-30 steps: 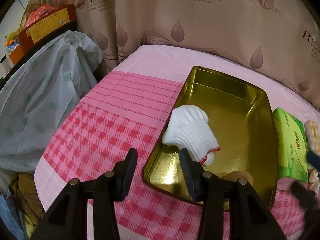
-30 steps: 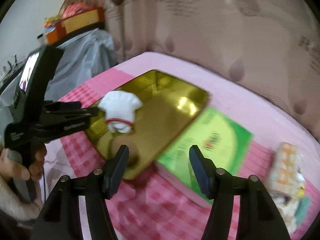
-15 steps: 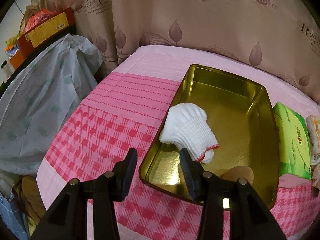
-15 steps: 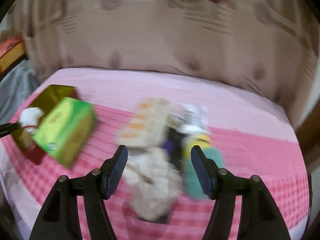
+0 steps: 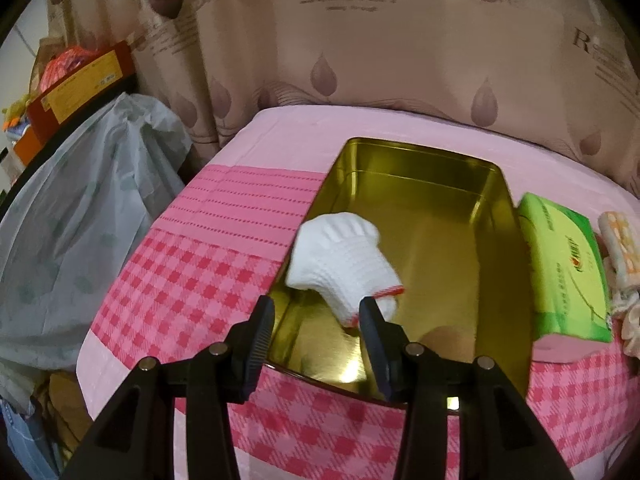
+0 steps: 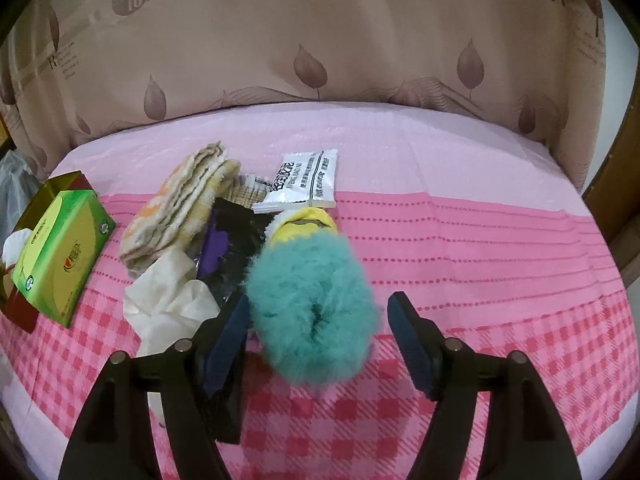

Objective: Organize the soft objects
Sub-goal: 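Grasp the teal fluffy scrunchie with the right gripper and lift it, then grasp the cream scrunchie with the left gripper and lift it, then carry the cream scrunchie into the gold tin and open the left gripper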

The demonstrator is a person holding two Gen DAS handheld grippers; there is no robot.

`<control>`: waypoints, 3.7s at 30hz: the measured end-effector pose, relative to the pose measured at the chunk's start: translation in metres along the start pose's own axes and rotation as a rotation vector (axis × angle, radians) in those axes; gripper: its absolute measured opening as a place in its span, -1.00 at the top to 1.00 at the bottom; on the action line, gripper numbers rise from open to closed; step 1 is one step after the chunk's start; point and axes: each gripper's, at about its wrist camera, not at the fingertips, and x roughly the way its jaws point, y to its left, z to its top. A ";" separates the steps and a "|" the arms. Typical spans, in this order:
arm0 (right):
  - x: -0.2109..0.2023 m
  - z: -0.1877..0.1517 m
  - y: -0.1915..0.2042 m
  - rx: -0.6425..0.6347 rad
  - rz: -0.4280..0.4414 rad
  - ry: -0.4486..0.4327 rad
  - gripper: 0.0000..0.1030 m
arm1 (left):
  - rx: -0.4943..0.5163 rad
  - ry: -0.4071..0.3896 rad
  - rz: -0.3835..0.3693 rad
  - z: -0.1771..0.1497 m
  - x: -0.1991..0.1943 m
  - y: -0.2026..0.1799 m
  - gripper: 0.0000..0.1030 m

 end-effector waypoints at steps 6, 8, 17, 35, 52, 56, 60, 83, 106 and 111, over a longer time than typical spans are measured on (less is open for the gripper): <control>0.013 0.000 -0.004 0.001 0.015 0.000 -0.33 | 0.082 -0.012 -0.044 -0.011 -0.021 -0.032 0.13; 0.016 0.000 -0.005 0.004 0.020 0.004 -0.26 | 0.113 -0.010 -0.064 -0.016 -0.028 -0.047 0.13; 0.013 -0.012 -0.013 0.001 0.039 -0.006 0.26 | 0.236 -0.005 -0.186 -0.025 -0.047 -0.120 0.12; 0.005 -0.043 -0.067 0.100 -0.068 0.007 0.30 | 0.494 0.015 -0.469 -0.057 -0.091 -0.266 0.04; 0.008 -0.044 -0.069 0.109 -0.036 -0.014 0.23 | 0.606 0.073 -0.498 -0.062 -0.080 -0.368 -0.07; 0.008 -0.045 -0.069 0.113 -0.018 -0.015 0.17 | 0.584 0.098 -0.448 -0.057 -0.063 -0.376 -0.07; 0.008 -0.045 -0.068 0.110 -0.017 -0.014 0.14 | 0.572 0.121 -0.427 -0.055 -0.052 -0.379 -0.07; 0.008 -0.045 -0.068 0.114 -0.013 -0.014 0.13 | 0.506 0.044 -0.562 -0.041 -0.104 -0.316 0.81; 0.009 -0.045 -0.068 0.106 -0.024 -0.012 0.13 | 0.273 -0.047 -0.230 0.044 -0.060 -0.161 0.81; 0.010 -0.045 -0.067 0.105 -0.026 -0.011 0.13 | 0.229 -0.025 -0.160 0.059 -0.035 -0.127 0.80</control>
